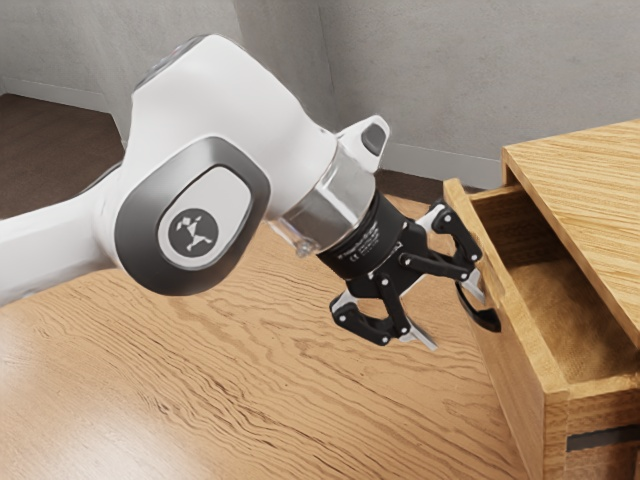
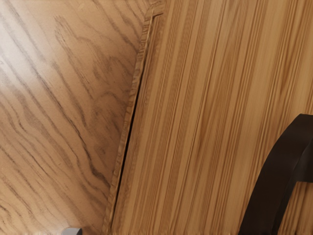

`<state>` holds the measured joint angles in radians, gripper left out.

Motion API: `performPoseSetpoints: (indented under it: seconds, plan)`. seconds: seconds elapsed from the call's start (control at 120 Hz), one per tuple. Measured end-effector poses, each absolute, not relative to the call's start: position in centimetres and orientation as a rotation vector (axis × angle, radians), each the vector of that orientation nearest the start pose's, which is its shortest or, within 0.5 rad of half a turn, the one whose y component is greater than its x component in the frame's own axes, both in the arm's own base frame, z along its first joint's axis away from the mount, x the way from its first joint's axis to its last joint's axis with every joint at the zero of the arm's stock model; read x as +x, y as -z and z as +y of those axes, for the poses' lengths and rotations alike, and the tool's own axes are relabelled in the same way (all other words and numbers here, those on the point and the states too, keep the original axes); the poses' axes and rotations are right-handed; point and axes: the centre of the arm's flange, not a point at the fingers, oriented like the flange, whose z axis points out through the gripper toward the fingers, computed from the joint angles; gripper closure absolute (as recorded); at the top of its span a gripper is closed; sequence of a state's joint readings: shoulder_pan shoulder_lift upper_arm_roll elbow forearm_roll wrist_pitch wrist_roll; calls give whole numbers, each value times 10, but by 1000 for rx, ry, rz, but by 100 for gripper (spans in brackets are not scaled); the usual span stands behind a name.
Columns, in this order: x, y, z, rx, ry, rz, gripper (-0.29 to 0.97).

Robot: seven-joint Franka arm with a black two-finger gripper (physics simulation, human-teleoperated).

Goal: Pull the drawer handle with one arm to open the drawer

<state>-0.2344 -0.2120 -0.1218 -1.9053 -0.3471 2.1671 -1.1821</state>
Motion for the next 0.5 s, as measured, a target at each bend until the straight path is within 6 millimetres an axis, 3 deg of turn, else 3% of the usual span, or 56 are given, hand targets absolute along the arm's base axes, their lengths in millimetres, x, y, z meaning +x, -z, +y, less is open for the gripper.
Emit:
performPoseSetpoints:
  seconds: [0.158,0.5]
  plan:
    - [478,-648,-184,2286,-183,1210,32]
    - [455,-642,-150,2269,-167,1268,32]
